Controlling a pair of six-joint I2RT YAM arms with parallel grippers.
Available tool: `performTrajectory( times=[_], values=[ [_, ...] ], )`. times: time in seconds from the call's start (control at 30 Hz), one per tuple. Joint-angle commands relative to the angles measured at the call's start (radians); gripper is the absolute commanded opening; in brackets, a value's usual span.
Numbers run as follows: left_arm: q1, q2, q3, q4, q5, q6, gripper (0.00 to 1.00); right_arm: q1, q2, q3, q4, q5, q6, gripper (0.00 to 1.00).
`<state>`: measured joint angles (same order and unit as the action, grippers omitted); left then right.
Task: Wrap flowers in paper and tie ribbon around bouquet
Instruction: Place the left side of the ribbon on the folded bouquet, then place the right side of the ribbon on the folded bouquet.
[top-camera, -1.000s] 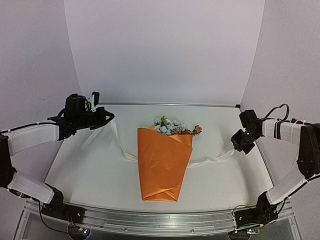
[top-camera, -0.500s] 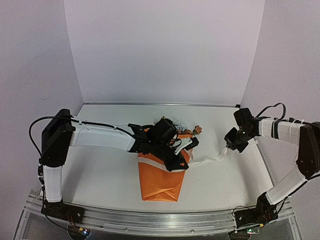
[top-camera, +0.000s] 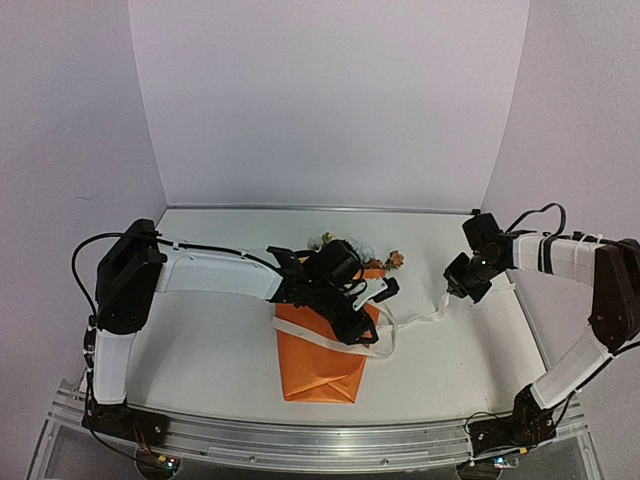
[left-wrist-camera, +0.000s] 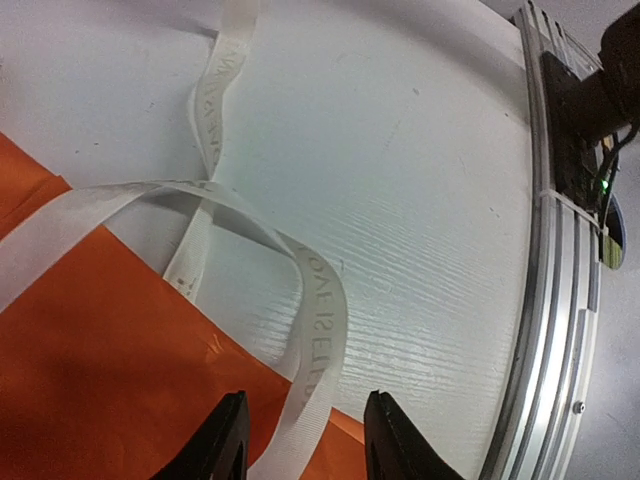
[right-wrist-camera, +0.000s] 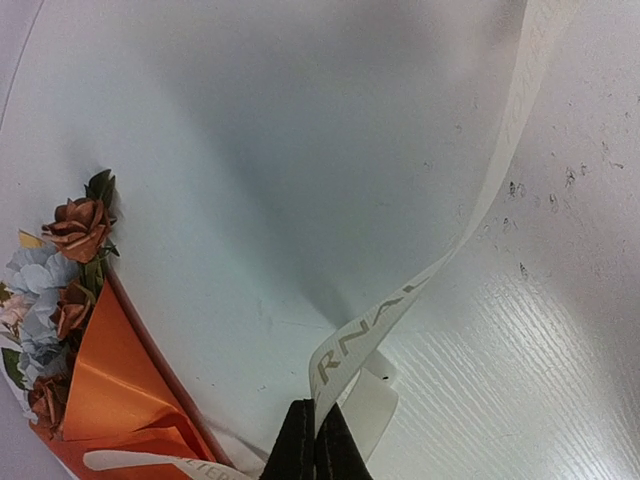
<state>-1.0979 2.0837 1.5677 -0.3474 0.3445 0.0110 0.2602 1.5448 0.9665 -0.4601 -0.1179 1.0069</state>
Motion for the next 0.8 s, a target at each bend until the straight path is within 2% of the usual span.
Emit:
performTrajectory(
  times=[0.0,0.1,0.17,0.33,0.53,0.67,0.77],
  values=[
    [0.048,-0.111,-0.025,0.143,-0.142,-0.171,0.46,0.013,-0.001,0.059,-0.004,-0.006,-0.026,0.00],
    [0.114,-0.132,-0.025,0.156,-0.242,-0.308,0.50,0.023,0.002,0.080,-0.020,-0.014,-0.065,0.00],
    [0.162,-0.137,-0.013,0.133,-0.260,-0.381,0.50,0.029,0.007,0.091,-0.023,-0.027,-0.092,0.00],
    [0.213,-0.131,0.016,0.062,-0.291,-0.453,0.51,0.042,0.050,0.160,-0.023,-0.098,-0.184,0.00],
    [0.245,-0.134,-0.008,0.063,-0.195,-0.478,0.49,0.066,0.194,0.344,-0.040,-0.226,-0.244,0.00],
    [0.262,-0.194,-0.078,0.147,-0.108,-0.450,0.50,0.153,0.259,0.481,-0.084,-0.257,-0.298,0.00],
    [0.304,-0.263,-0.151,0.195,-0.043,-0.450,0.51,0.213,0.304,0.566,-0.086,-0.354,-0.337,0.00]
  ],
)
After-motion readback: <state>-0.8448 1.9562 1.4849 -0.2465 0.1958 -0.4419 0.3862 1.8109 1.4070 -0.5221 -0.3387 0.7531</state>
